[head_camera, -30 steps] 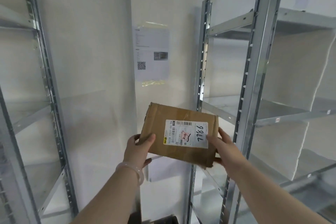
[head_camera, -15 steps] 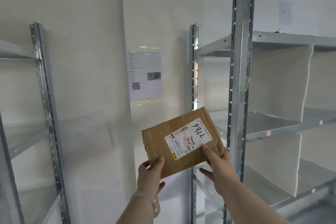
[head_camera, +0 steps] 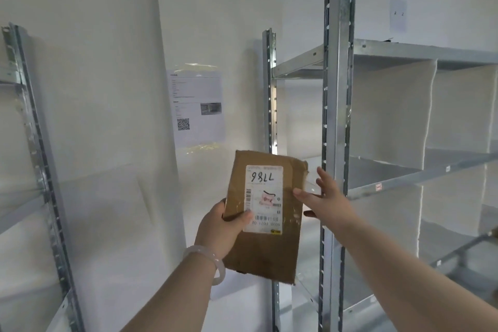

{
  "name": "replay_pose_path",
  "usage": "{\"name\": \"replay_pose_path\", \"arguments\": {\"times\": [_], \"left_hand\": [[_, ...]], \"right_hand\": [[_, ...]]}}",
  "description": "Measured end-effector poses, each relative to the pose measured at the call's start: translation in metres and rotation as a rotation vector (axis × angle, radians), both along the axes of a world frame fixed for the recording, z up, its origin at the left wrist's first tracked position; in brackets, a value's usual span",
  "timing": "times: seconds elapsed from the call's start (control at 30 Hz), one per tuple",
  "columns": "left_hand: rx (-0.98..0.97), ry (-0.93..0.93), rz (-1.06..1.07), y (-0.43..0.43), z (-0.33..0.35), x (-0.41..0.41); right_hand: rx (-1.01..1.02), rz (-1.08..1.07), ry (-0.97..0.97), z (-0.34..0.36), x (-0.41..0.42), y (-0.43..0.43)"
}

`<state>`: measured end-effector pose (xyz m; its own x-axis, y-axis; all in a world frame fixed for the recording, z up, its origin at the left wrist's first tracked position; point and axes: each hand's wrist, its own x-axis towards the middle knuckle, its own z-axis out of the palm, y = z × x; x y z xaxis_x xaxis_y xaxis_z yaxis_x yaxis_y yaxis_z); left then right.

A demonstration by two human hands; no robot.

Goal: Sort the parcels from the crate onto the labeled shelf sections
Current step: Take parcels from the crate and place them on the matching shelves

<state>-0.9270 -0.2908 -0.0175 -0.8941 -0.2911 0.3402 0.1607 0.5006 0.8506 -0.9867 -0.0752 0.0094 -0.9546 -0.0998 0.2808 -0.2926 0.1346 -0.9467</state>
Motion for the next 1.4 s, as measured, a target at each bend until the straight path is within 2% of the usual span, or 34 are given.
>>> {"name": "replay_pose_path", "arguments": {"times": [0.1,0.2,0.5,0.7,1.13,1.4], "left_hand": [[0.062,0.053,0.008,0.015,0.003,-0.002],[0.065,0.100,-0.044,0.032,0.008,-0.005],[0.026,0.178,-0.301,0.112,0.019,-0.009],[0.018,0.194,-0.457,0.197,0.024,-0.009],[0.100,0.207,-0.675,0.446,0.005,0.013],[0.121,0.189,-0.785,0.554,-0.007,0.016]], "right_hand": [[0.053,-0.004,0.026,-0.006,0.012,0.005],[-0.018,0.012,0.093,-0.011,0.024,0.009],[-0.078,-0.299,0.176,0.000,0.054,0.085],[-0.059,-0.476,0.179,0.003,0.085,0.169],[-0.078,-0.665,0.132,-0.014,0.151,0.403],[-0.111,-0.757,0.124,-0.022,0.168,0.499]]}}
